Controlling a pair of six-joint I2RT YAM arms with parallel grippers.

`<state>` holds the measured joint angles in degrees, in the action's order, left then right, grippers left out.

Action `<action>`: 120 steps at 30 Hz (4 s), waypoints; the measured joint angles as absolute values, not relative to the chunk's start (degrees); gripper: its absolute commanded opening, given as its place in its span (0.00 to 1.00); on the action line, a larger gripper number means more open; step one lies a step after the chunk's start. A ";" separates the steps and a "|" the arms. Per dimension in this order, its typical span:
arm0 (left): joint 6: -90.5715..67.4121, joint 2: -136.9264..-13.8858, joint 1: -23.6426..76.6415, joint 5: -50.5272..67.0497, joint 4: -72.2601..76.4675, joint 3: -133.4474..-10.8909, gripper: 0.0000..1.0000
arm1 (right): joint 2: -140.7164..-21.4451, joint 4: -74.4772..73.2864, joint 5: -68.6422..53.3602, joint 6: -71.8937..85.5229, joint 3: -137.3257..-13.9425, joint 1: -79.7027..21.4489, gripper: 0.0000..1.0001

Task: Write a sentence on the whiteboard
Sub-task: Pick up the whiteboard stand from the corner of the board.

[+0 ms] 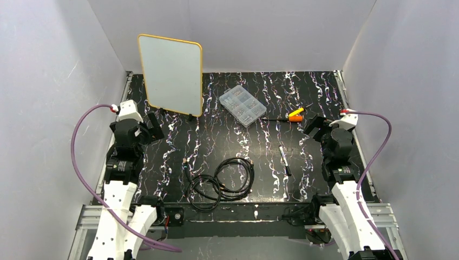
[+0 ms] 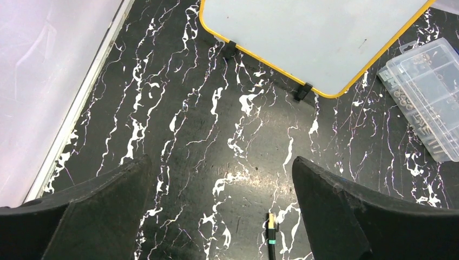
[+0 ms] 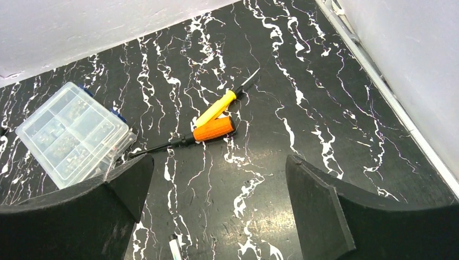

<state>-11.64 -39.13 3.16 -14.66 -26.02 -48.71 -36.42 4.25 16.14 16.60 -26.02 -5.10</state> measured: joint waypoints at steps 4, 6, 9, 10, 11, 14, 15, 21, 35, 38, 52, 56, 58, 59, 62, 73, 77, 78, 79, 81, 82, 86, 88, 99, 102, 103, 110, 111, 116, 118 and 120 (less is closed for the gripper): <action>-12.05 -40.56 3.16 -14.59 -25.89 -48.71 0.99 | -36.75 4.32 16.43 16.75 -26.02 -5.10 1.00; -12.01 -42.33 3.16 -14.26 -25.80 -48.77 0.99 | -36.82 4.25 16.43 16.78 -26.02 -5.10 1.00; -11.29 -46.33 3.16 -12.86 -25.74 -48.88 0.99 | -36.80 4.27 16.43 16.80 -26.02 -5.10 1.00; -10.70 -47.97 3.16 -11.90 -25.69 -48.88 0.99 | -36.80 4.27 16.43 16.80 -26.02 -5.10 1.00; -10.07 -49.67 3.16 -10.46 -25.56 -48.88 0.99 | -36.80 4.27 16.40 16.80 -26.02 -5.10 1.00; -8.34 -54.65 3.01 -6.13 -23.59 -48.90 0.99 | -36.77 4.25 16.38 16.80 -26.02 -5.10 1.00; -7.81 -56.31 2.90 -5.19 -22.79 -48.93 0.99 | -36.73 4.25 16.38 16.80 -26.02 -5.10 1.00; -5.50 -68.77 -0.67 2.31 -15.99 -50.89 0.93 | -35.88 3.66 16.36 16.84 -26.02 -5.10 1.00; -7.01 -88.07 -13.58 14.52 -5.19 -53.82 0.74 | -30.83 3.05 16.88 17.45 -26.02 -5.10 1.00; -7.86 -91.02 -14.46 15.05 -4.62 -55.35 0.70 | -30.83 3.03 17.06 17.63 -26.02 -5.10 1.00; -10.57 -104.68 -14.61 16.84 -2.96 -64.77 0.52 | -29.71 3.14 18.11 17.65 -25.78 -5.10 1.00; -10.63 -107.44 -14.61 17.12 -2.37 -67.90 0.50 | -29.80 3.05 18.17 17.65 -25.43 -5.10 1.00; -10.85 -108.53 -14.61 17.21 -1.76 -68.77 0.49 | -30.00 3.09 18.33 17.65 -25.43 -5.10 1.00; -10.96 -108.99 -14.52 17.23 -1.63 -69.04 0.48 | -30.00 3.09 18.37 17.65 -25.43 -5.10 1.00; -11.20 -110.21 -14.31 17.39 -1.50 -69.93 0.45 | -30.06 3.14 18.52 17.63 -25.41 -5.10 1.00; -11.60 -114.06 -13.17 17.41 -0.23 -73.32 0.42 | -32.27 3.51 18.52 17.61 -25.39 -5.10 1.00; -11.55 -114.15 -12.88 17.28 -0.27 -73.82 0.40 | -32.36 3.62 18.50 17.61 -25.39 -5.10 1.00; -11.53 -114.17 -12.88 17.17 -0.25 -73.97 0.39 | -32.36 3.62 18.50 17.58 -25.39 -5.10 1.00; -11.53 -114.17 -12.86 17.12 -0.19 -74.11 0.39 | -32.36 3.62 18.50 17.58 -25.39 -5.10 1.00; -11.42 -114.52 -12.82 17.06 -0.21 -74.61 0.38 | -32.36 3.62 18.50 17.58 -25.39 -5.10 1.00; -11.33 -114.98 -12.82 17.06 -0.10 -75.05 0.38 | -32.36 3.62 18.48 17.58 -25.39 -5.10 1.00; -10.90 -116.51 -12.78 17.23 -0.14 -76.03 0.38 | -32.64 3.62 18.46 17.58 -25.39 -5.10 1.00; -10.59 -116.66 -12.78 17.26 -0.49 -76.27 0.37 | -32.73 3.64 18.46 17.56 -25.39 -5.10 1.00; -7.57 -117.05 -12.36 17.67 -0.89 -77.32 0.20 | -33.10 3.62 18.26 17.39 -25.39 -5.10 1.00; -6.28 -117.05 -12.14 17.63 -0.91 -77.32 0.16 | -33.10 3.64 18.24 17.39 -25.39 -5.10 1.00; -5.85 -117.05 -12.01 17.61 -0.89 -77.30 0.14 | -33.10 3.64 18.24 17.39 -25.39 -5.10 1.00; -2.98 -115.18 -10.33 14.63 2.28 -73.91 0.03 | -33.10 3.62 18.00 17.39 -25.39 -5.10 1.00; -2.63 -114.78 -10.04 14.06 3.05 -73.19 0.02 | -33.10 3.62 17.96 17.39 -25.39 -5.10 1.00; -1.17 -111.81 -8.75 12.62 4.78 -69.06 0.00 | -32.95 3.60 17.87 17.39 -25.39 -5.10 1.00; -0.27 -111.53 -8.47 12.27 4.21 -68.93 0.00 | -32.95 3.60 17.87 17.41 -25.39 -5.10 1.00; 0.36 -111.18 -8.29 12.08 4.58 -68.34 0.00 | -32.93 3.57 17.87 17.41 -25.39 -5.10 1.00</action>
<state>0.36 -111.18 -8.29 12.08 4.58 -68.34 -32.93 3.57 17.87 17.41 -25.39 -5.10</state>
